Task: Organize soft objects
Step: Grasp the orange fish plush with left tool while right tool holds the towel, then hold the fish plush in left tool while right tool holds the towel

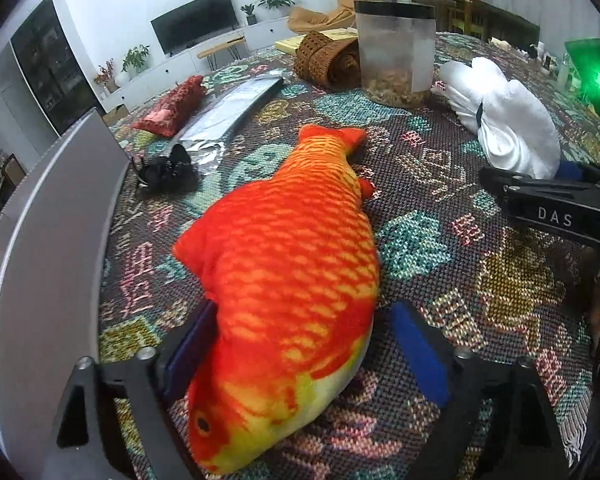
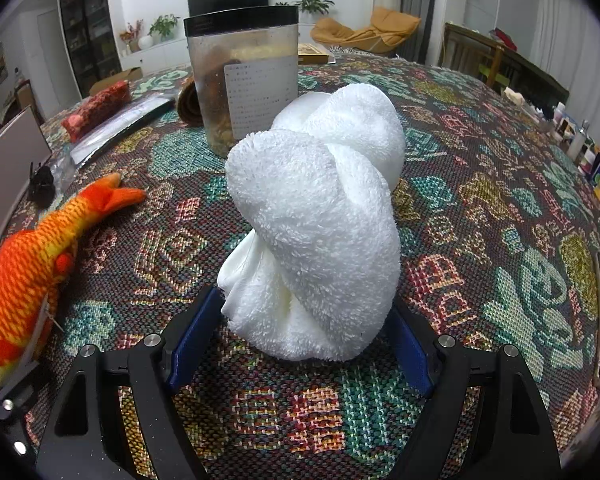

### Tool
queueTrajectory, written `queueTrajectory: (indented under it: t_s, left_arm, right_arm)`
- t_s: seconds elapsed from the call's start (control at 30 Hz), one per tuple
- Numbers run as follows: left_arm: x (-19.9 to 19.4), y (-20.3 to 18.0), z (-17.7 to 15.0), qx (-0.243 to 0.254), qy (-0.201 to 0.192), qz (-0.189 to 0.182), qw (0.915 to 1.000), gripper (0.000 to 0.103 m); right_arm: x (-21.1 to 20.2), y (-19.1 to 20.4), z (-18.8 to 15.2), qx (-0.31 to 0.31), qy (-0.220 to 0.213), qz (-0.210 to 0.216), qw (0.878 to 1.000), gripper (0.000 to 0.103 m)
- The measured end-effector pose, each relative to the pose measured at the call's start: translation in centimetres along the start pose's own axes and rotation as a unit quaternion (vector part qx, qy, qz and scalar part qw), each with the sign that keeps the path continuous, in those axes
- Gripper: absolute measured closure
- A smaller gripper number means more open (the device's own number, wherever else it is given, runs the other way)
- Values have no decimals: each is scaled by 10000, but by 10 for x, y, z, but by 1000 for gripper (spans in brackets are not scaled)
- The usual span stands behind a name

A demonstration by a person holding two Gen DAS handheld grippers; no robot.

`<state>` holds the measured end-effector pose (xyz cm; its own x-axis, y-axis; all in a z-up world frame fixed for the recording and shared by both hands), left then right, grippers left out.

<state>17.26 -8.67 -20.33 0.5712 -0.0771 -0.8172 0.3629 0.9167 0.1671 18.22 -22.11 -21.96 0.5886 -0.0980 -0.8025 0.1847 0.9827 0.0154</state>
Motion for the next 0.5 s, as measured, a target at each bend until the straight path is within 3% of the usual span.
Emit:
queueTrajectory:
  t_s: [0.07,0.17,0.5]
  left_arm:
    - [9,2,0,-101,32,-97,9999,0]
    - [14,12,-2,-549,-66,-444,9975,0]
    - [19,13,-4,-622,-105,-409,9972,0]
  right_arm:
    - [0,0,0,1,0,2,10000,20]
    - [0,0,0,2,-1,2,10000,20]
    - [0,0,0,5,-3,3,10000,20]
Point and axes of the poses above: each gripper's, at about its wrist camera, not at the fingertips, and x roughly the way its jaws point, y to its left, z to its top, the point moved 9 cm from there along x, roughly the way its jaws point, and after that the axes turned 2 degrees about x, right-handed, at the moved point
